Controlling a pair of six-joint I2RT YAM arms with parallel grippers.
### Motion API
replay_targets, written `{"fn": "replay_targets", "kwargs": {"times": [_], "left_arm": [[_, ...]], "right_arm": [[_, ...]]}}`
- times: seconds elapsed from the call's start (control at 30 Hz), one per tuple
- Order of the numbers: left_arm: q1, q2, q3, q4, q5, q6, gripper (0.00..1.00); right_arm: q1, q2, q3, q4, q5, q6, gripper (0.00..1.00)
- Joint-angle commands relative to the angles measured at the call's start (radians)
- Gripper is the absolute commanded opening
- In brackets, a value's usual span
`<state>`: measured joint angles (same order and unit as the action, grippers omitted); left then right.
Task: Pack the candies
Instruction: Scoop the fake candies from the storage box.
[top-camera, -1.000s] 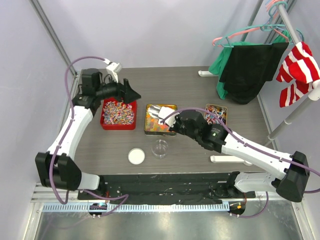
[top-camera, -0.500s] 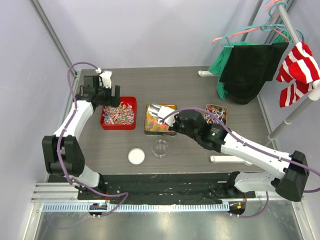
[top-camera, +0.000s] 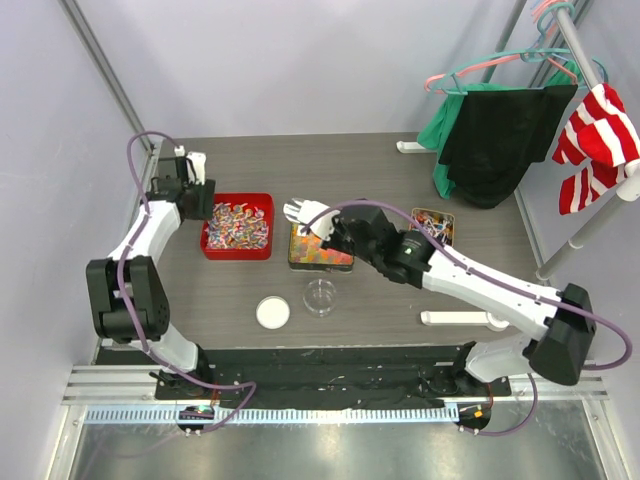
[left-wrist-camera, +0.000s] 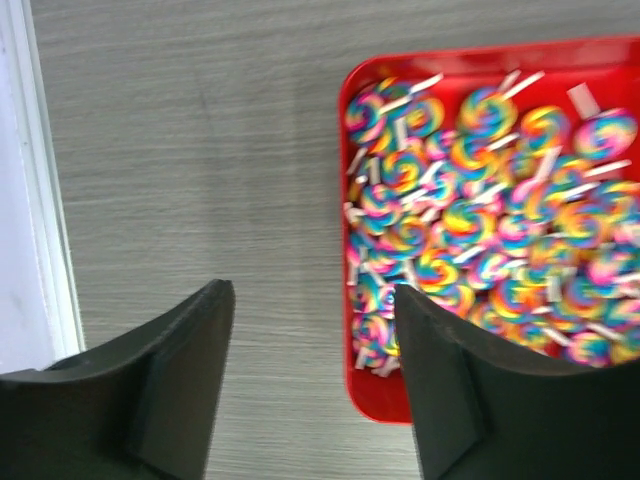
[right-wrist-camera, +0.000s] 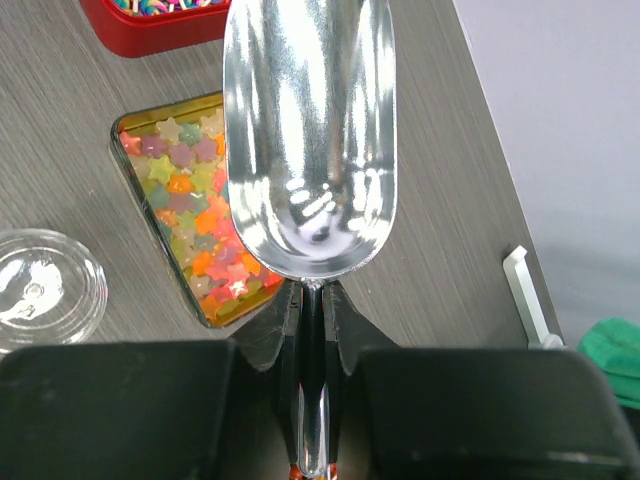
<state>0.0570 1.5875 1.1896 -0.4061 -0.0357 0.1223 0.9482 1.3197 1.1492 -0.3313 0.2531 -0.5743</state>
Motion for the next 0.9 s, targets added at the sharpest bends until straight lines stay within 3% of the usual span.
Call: {"fn": "replay_targets", "kwargs": {"times": [0.0,0.47,0.73,0.87], "left_arm": [[0.027,0.063,0.021,0.015,-0.061,0.046,0.64],[0.040,0.198,0.073,0.058,-0.059,0.077,0.54],[0.079,0.097,0.067,0.157,-0.086,-0.038,0.54],[0.083,0.058,0.064,0.139,0.026,-0.041,0.54]], "right_arm": [[0.003,0.070,0.111,0.005,0.015,-0.015,0.01],[0.001,0.210,0.215,-0.052,0.051,-0.016,0.01],[-0.006,0.199,0.227,-0.051,0.060,-0.007,0.01],[-0.006,0.193,0.230,-0.051,0.064,-0.004,0.01]]}}
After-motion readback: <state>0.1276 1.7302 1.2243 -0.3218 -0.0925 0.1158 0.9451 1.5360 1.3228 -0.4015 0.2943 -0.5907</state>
